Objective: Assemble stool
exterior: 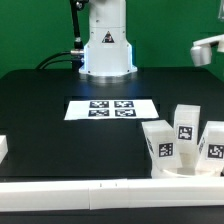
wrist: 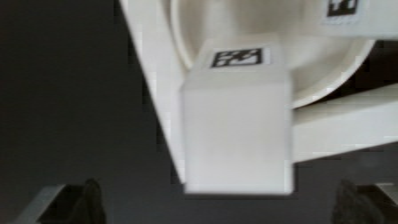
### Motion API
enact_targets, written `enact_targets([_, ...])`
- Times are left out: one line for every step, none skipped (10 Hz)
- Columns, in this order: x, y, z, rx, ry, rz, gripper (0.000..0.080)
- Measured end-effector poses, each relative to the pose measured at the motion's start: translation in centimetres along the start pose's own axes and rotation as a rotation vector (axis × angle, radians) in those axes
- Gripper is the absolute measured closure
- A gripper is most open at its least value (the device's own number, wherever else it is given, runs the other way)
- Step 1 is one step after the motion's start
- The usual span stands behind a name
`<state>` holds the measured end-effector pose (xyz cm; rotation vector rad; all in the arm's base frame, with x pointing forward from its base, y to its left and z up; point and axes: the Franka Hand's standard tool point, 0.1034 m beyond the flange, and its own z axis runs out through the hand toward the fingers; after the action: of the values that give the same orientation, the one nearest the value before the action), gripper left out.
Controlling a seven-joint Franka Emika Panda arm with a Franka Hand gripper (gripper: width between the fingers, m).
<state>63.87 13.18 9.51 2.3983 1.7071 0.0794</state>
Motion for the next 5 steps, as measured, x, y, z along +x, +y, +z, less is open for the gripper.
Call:
enact_targets([-0.3,-0.2,0.5,0.005,-0.005,0.002,0.0151])
enact_targets([-0.7,-0.2,1.1,0.01,-0.01,0.007,0.0151])
enact_targets([-1.2,0.0,1.5,0.013,-0.015,0.014,0.0151])
enact_targets([-2.3,0.9,1.9,0.009,-0.015,0.028,0.0151])
enact_targets([-3.0,1.4,2.2,0.006,-0.015,0.058,0.0151])
